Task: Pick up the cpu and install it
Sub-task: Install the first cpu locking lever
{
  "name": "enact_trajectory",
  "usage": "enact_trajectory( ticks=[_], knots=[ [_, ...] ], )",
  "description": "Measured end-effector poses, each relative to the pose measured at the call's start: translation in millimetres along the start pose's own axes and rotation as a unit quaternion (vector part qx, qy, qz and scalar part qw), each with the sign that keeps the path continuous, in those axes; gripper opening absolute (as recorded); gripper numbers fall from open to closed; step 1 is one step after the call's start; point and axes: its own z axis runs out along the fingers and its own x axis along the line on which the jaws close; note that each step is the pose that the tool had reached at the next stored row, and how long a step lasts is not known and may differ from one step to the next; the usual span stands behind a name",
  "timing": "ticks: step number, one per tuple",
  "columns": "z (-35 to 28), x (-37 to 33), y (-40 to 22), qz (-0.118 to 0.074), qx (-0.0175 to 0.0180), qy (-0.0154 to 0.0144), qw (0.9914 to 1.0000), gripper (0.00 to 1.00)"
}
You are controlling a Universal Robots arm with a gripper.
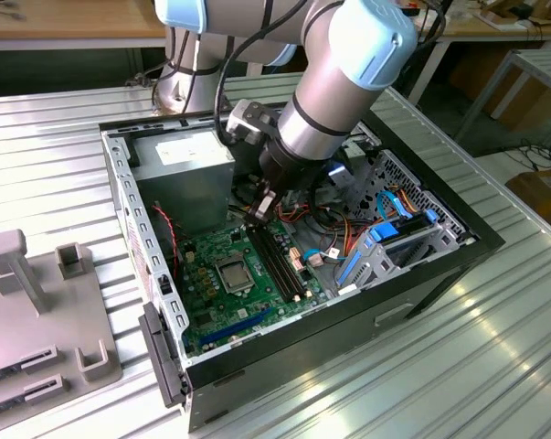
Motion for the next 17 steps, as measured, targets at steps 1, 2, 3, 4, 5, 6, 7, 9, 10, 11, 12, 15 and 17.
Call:
enact_trajectory(
  ticks=[1,2,3,4,5,6,7,9,10,11,12,15,17],
  knots=[
    [0.8,-0.2,0.0,0.0,0.0,0.0002,1.0,0.11],
    [1.7,-0.2,0.1,-0.001,-0.0001,0.0002,1.0,0.11],
    [2.2,0.0,0.4,-0.001,-0.0002,0.0002,1.0,0.11],
    [2.7,0.2,1.0,-0.003,-0.0005,0.0003,1.0,0.11],
    [3.2,0.5,1.7,-0.003,-0.0006,0.0003,0.99999,0.11],
    [3.8,1.0,2.7,-0.005,-0.0008,0.0003,0.99999,0.11],
    [4.1,1.5,3.4,-0.005,-0.0008,0.0005,0.99998,0.11],
    [4.2,2.2,4.1,-0.007,-0.0009,0.001,0.99997,0.11],
    [4.3,2.3,4.2,-0.008,-0.0009,0.0011,0.99997,0.11],
    [4.4,2.3,4.1,-0.008,-0.0009,0.001,0.99997,0.11],
    [4.4,2.7,3.9,-0.008,-0.001,0.001,0.99997,0.11],
    [4.0,3.6,3.0,-0.009,-0.0009,0.0013,0.99996,0.11],
    [3.6,4.5,2.2,-0.009,-0.0005,0.0018,0.99995,0.11]
  ],
)
